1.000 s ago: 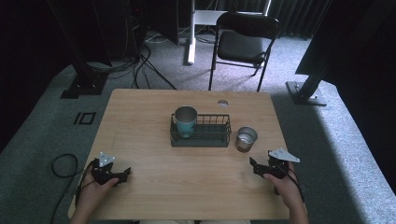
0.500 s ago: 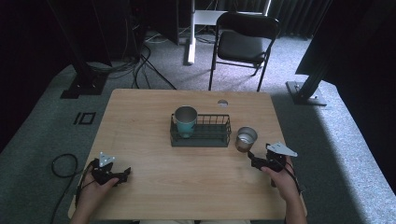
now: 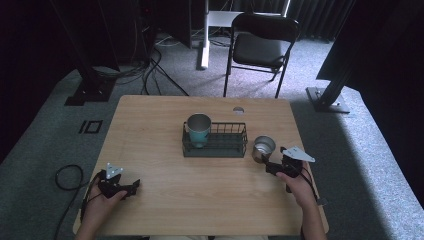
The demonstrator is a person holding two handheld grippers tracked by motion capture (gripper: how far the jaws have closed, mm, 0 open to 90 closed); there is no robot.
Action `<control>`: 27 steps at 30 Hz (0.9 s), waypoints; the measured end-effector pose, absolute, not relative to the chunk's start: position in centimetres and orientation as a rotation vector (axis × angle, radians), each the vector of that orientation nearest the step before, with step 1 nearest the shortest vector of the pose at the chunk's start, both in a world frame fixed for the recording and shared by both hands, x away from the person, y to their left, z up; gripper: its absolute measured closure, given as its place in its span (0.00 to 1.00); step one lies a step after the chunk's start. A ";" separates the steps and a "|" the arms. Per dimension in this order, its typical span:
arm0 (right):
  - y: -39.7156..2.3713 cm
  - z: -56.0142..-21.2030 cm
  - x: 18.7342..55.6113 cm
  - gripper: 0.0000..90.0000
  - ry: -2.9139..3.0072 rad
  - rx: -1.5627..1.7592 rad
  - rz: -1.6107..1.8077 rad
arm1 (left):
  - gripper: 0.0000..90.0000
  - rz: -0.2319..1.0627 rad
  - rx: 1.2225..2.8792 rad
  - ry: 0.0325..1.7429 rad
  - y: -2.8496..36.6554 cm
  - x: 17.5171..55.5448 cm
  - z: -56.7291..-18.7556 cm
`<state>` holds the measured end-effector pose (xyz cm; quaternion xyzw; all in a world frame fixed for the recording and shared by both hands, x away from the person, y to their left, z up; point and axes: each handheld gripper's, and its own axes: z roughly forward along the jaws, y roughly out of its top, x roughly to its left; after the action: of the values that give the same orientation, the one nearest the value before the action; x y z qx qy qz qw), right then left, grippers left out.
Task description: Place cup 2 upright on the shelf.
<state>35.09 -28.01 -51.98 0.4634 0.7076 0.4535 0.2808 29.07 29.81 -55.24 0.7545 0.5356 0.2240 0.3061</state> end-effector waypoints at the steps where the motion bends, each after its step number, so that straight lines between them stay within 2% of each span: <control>1: -27.9 -52.0 35.2 0.13 1.898 1.238 1.211 | 0.10 0.593 1.997 1.418 29.8 29.1 -55.2; 27: -26.0 -51.7 38.3 0.13 1.924 1.186 1.185 | 0.10 0.591 1.995 1.419 29.8 29.1 -55.2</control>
<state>38.32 -26.00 -51.72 0.4447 0.7214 0.4443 0.2906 29.07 29.80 -55.23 0.7539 0.5364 0.2234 0.3066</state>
